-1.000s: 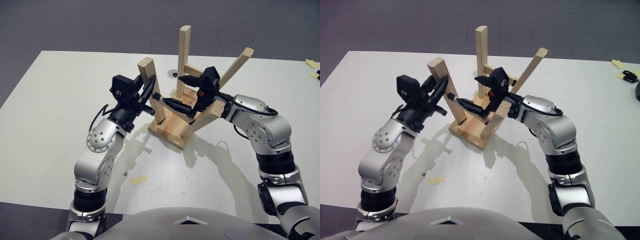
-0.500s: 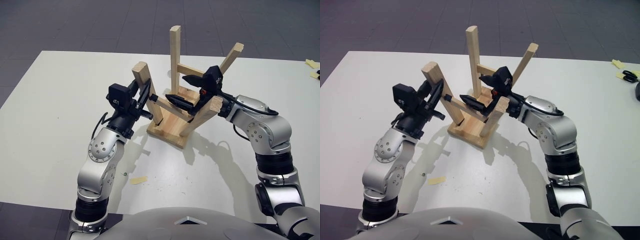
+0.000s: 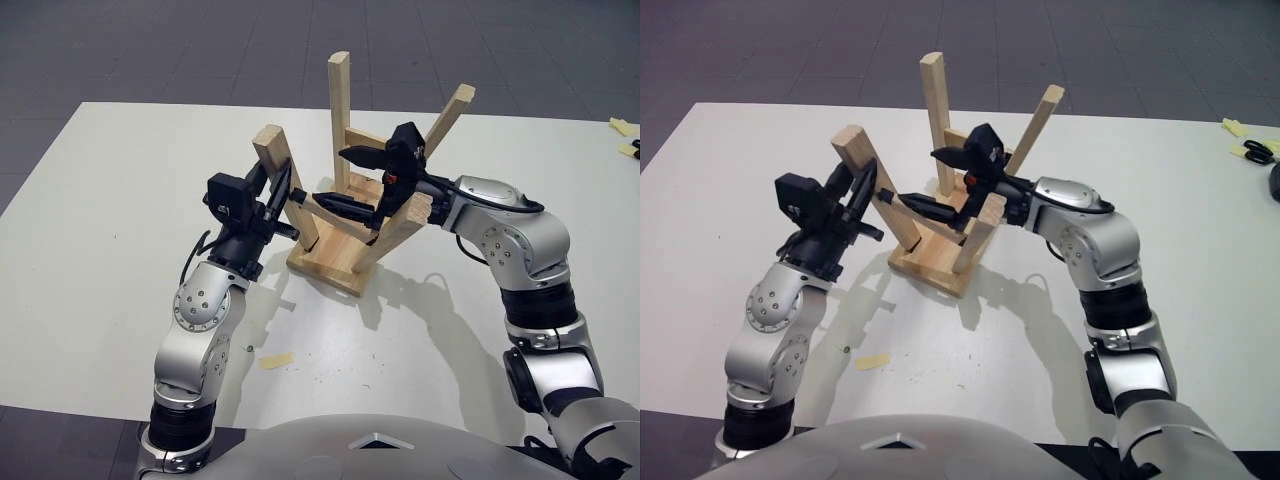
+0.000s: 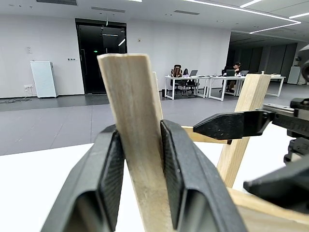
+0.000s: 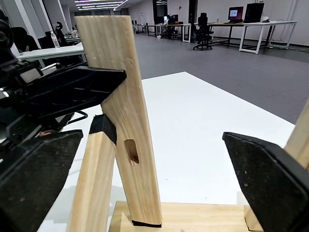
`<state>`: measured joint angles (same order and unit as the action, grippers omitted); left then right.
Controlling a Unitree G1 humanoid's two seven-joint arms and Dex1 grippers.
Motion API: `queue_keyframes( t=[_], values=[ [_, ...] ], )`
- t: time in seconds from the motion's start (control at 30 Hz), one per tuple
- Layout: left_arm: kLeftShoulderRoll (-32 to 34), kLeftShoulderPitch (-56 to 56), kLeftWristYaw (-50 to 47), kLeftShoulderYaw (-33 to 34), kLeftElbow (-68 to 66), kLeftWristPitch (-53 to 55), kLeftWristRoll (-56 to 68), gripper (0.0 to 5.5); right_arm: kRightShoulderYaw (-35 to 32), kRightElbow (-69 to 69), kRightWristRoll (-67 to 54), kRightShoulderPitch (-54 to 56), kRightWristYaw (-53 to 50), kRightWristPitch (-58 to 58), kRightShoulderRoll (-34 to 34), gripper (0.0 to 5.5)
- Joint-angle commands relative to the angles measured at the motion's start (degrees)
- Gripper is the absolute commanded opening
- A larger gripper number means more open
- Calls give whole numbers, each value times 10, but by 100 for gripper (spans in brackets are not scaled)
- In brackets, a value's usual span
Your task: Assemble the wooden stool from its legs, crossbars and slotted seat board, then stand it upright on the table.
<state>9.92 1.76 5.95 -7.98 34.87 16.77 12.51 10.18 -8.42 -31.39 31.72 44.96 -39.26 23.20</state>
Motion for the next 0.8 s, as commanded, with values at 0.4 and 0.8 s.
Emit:
queue_keyframes(
  t=[0.4,0.8],
  values=[
    [17,-28,-8,23,-16,14,-49,104,58,104,143,55,-37,50,-32,540],
    [-25,-80,-16,57,14,92,37,104,16,-8,118,-36,-72,-15,-11,540]
  ],
)
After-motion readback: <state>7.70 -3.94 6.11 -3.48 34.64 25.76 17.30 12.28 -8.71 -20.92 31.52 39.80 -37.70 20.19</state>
